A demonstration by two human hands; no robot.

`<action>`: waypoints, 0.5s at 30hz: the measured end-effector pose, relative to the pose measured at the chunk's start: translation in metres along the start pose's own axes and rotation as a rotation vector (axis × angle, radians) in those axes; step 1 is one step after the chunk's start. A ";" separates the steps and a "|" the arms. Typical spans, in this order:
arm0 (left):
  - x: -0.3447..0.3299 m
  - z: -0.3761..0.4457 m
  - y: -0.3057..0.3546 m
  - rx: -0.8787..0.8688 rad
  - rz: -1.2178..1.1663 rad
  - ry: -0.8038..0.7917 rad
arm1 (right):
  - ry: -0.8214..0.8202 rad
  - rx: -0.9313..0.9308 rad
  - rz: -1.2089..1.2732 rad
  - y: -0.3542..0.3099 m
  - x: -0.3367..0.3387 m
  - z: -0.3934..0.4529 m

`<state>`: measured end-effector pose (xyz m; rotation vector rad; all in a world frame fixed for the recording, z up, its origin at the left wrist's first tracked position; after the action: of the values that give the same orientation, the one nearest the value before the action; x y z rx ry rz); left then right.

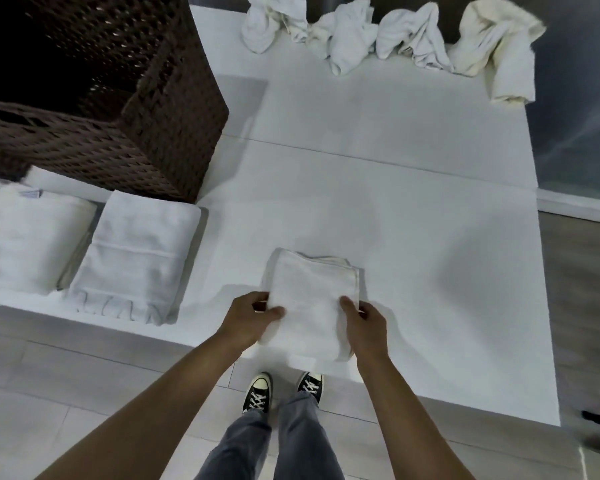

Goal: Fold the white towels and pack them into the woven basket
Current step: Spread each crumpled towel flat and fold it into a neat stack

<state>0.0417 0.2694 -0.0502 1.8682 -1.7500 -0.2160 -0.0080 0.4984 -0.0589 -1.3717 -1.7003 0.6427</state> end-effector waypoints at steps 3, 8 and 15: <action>0.003 -0.016 0.006 -0.042 -0.022 0.035 | -0.036 0.086 -0.034 -0.015 0.004 -0.006; 0.019 -0.041 0.015 -0.089 -0.087 0.094 | -0.123 0.167 -0.013 -0.048 0.000 -0.010; 0.068 -0.074 0.020 -0.147 -0.251 0.191 | -0.246 0.275 -0.056 -0.098 -0.041 -0.019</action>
<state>0.0694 0.2261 0.0386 1.9291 -1.3364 -0.2454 -0.0419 0.4307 0.0183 -1.0827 -1.7565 1.0067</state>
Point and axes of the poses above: each hand's wrist, its own z-axis towards the middle knuckle, its own x-axis out of the back of the hand, y = z × x, the point moved 4 cm from there along z, towards the middle knuckle, and after that the axes turned 12 degrees about x, right-handed, at the moved point
